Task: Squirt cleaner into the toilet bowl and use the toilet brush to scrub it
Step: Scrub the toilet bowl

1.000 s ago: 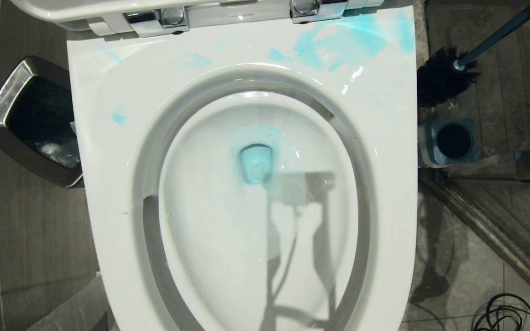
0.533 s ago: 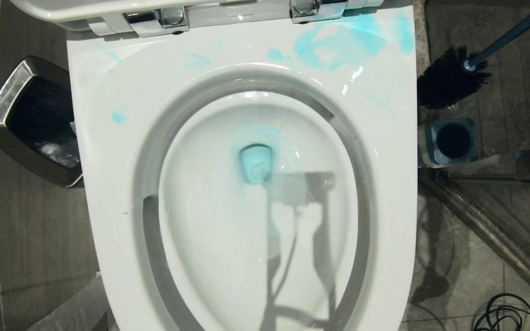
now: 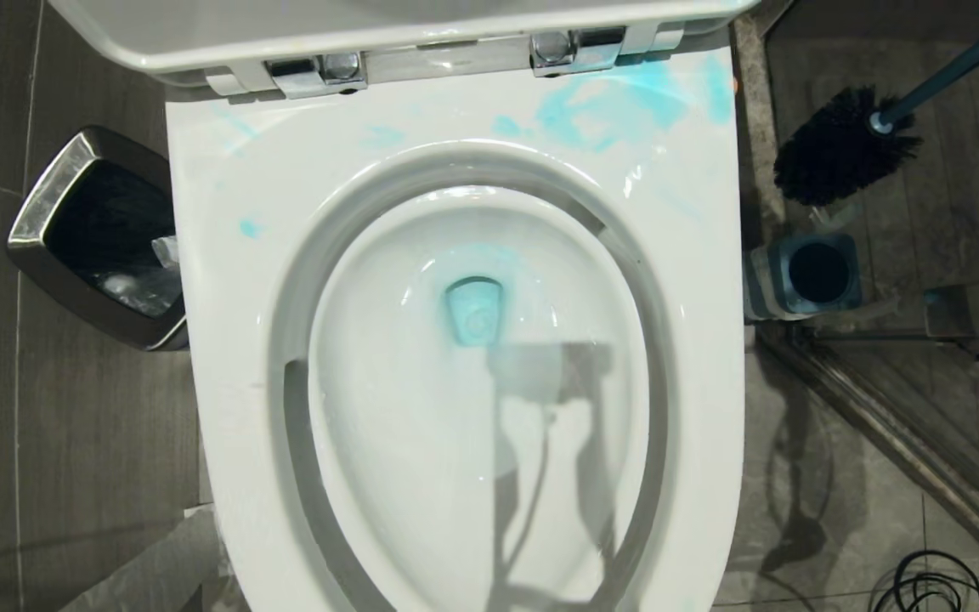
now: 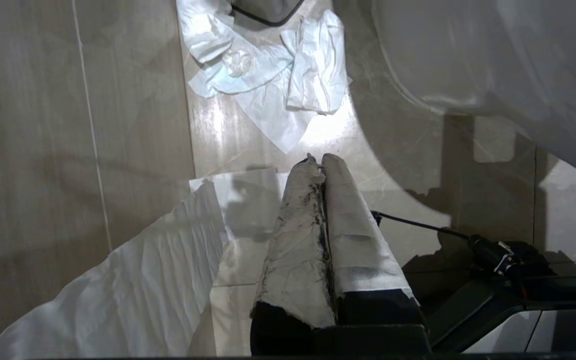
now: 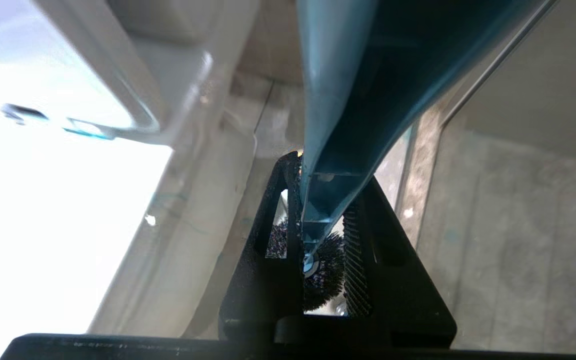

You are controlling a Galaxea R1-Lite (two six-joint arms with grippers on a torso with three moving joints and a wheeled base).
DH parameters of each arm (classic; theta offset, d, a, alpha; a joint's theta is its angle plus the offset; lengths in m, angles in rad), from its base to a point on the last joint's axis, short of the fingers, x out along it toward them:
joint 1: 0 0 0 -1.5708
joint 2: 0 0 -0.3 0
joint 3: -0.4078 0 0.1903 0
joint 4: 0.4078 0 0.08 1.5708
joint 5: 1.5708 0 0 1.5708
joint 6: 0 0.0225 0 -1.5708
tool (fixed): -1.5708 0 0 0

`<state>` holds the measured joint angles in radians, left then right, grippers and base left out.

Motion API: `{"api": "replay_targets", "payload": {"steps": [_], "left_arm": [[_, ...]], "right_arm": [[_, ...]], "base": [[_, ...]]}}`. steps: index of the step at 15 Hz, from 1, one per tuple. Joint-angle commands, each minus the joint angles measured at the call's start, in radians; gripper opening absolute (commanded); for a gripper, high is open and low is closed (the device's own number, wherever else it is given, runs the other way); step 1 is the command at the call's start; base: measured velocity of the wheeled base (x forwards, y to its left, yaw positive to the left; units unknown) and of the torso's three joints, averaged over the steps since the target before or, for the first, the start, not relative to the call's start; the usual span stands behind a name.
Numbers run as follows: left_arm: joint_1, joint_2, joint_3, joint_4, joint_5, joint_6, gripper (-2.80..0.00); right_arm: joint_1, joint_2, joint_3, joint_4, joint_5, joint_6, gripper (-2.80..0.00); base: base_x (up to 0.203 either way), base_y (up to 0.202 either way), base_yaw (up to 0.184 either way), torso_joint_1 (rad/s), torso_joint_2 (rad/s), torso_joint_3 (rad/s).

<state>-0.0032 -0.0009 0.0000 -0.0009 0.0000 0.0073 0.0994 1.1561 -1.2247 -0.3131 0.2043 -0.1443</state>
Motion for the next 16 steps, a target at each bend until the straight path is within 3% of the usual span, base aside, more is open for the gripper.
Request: {"api": "replay_targets", "payload": {"steps": [1,16], "left_arm": [[0.000,0.001,0.000,-0.001,0.000,0.000,-2.80],[0.000,0.001,0.000,-0.001,0.000,0.000,-2.80]], "right_arm": [[0.000,-0.017,0.000,0.003,0.000,-0.001,-2.80],[0.029,-0.004,-0.082,0.095,-0.014,-0.008,-2.80]], "base": [[0.000,0.000,0.000,0.002,0.00,0.202],[0.000,0.000,0.000,0.003,0.00,0.202]]}}
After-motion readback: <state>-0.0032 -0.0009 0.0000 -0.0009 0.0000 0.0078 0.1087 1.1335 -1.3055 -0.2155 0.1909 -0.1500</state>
